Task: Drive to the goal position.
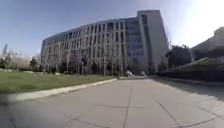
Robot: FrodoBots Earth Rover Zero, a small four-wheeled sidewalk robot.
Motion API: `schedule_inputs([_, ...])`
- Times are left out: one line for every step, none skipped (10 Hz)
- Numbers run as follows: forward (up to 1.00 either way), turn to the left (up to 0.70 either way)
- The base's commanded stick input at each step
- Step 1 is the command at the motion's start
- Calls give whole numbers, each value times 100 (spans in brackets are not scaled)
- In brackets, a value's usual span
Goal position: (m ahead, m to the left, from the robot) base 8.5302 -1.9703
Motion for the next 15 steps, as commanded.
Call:
schedule_inputs([100,-1])
schedule_inputs([100,-26])
schedule_inputs([100,-32])
schedule_inputs([100,-26])
schedule_inputs([100,-21])
schedule_inputs([100,-16])
schedule_inputs([100,-10])
schedule_inputs([100,-5])
schedule_inputs([100,0])
schedule_inputs([100,5])
schedule_inputs([100,5])
schedule_inputs([100,5])
schedule_inputs([100,5])
schedule_inputs([100,5])
schedule_inputs([100,5])
